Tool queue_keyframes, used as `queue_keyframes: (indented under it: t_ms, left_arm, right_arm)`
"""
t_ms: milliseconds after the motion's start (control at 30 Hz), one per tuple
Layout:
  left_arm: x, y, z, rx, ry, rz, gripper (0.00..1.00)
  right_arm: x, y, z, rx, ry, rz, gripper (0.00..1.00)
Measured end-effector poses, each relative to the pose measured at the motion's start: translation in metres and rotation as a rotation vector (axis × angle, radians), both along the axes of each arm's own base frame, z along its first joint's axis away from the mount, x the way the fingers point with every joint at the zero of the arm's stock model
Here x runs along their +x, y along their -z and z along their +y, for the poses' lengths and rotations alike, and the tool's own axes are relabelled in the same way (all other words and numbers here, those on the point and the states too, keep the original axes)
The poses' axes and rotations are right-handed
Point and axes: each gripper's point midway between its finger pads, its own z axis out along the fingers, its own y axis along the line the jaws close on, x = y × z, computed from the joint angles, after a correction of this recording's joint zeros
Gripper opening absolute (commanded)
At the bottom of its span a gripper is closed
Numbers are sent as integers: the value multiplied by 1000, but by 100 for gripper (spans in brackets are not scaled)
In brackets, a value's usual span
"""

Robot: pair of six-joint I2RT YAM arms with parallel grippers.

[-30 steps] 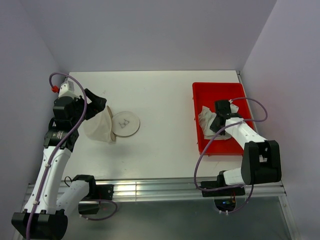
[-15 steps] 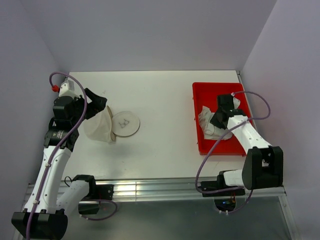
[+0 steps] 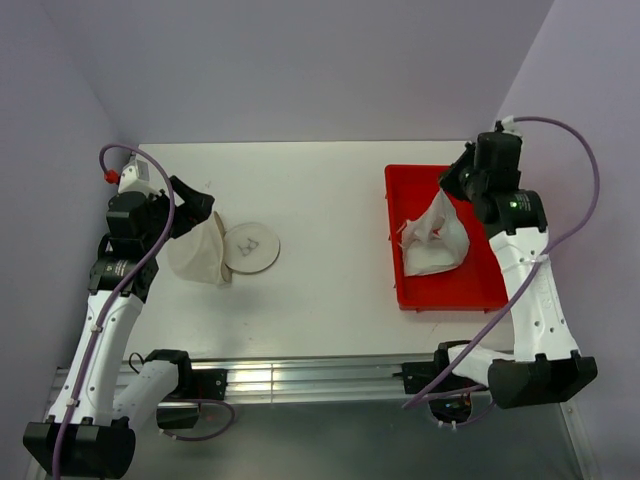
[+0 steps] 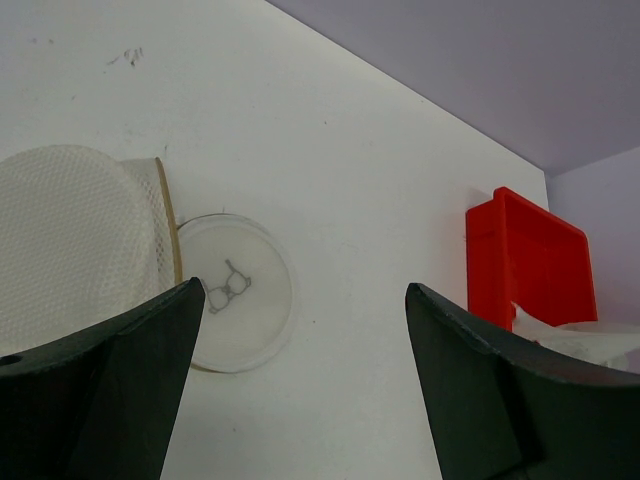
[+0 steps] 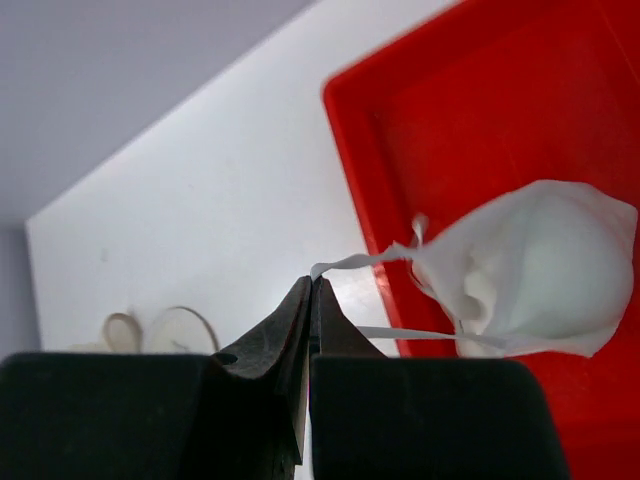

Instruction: Place the bra in the laundry bag and zip it closed

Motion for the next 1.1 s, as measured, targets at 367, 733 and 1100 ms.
queue_keyframes:
  t_ms: [367, 733, 1100]
  left_arm:
    - [-1, -2, 0, -2, -1, -6, 89]
    - [-3, -6, 0, -4, -1, -21, 90]
    - [-4, -7, 0, -3, -2, -23, 90]
  right_arm:
    - [10, -152, 14, 29, -52, -256, 0]
    - [10, -205, 75, 94, -220, -364, 0]
    - [23, -121, 252, 125, -598, -172, 0]
